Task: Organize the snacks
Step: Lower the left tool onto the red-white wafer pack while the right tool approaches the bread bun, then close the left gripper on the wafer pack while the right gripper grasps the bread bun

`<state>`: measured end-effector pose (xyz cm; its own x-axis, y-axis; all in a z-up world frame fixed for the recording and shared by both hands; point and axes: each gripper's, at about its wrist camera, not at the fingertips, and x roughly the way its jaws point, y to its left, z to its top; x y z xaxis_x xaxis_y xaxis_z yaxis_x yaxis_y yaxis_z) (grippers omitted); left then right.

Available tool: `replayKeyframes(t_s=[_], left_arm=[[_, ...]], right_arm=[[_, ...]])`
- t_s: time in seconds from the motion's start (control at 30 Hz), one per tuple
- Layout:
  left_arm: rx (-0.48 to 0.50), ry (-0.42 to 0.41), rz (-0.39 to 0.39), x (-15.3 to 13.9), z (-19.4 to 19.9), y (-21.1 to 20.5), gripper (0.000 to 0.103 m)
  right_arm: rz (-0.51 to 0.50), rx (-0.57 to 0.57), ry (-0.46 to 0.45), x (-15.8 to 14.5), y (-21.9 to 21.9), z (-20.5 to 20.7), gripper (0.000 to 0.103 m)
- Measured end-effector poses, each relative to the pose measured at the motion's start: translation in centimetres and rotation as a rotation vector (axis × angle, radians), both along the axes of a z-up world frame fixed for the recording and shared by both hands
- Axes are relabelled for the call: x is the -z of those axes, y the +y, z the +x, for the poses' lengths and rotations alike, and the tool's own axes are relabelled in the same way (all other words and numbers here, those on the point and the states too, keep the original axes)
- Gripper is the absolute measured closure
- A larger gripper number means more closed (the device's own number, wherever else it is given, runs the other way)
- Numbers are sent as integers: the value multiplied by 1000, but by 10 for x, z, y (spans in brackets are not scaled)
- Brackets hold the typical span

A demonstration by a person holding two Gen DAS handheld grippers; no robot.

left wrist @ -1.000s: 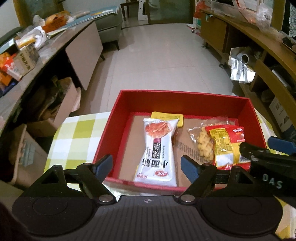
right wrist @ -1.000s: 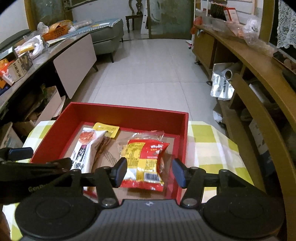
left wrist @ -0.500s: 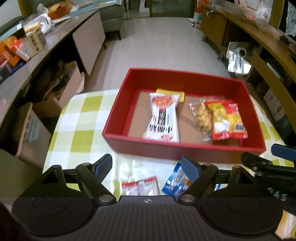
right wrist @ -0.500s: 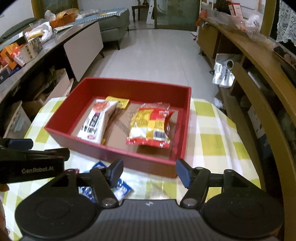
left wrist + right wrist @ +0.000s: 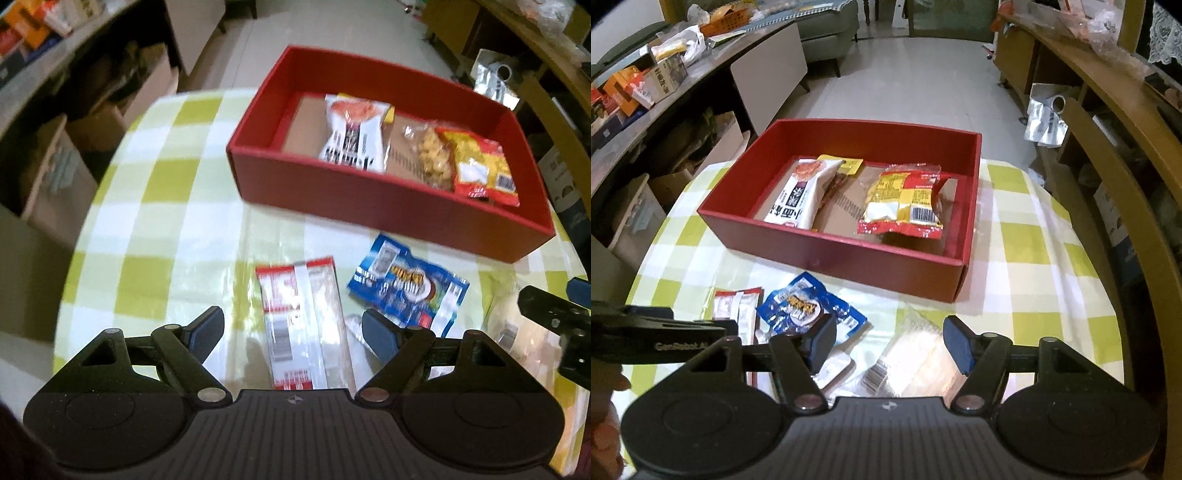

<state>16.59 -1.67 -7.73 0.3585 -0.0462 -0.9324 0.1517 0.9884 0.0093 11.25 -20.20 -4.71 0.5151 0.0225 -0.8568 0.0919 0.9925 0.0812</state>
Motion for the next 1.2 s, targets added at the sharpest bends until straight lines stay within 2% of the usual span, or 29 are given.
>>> replayKeyframes(t_s=[0.17,0.37,0.5,0.6,0.67,0.97,1.1,1.2], left_arm=[[-36,81,-18,22,1,-2,17],[-114,131,-27,43,9,-1,16],[-138,103,-10,45,12,0,16],[-124,94,12,43,8,0,25],[-107,94,8,40,7,-2,38],[-67,108,-5,35,-6,-1,46],[-54,90,5,30,-11,-1,46],[-50,84,6,28,-10,-1,46]], right_arm=[[-2,3,8,2,-9,-6,30],[4,57,49,12,-34,-10,26],[5,112,90,22,-53,-12,26],[12,137,112,28,-60,-13,26],[37,144,123,31,-62,-12,26],[149,179,137,38,-48,2,24],[158,178,156,48,-37,9,24],[118,169,177,57,-30,14,24]])
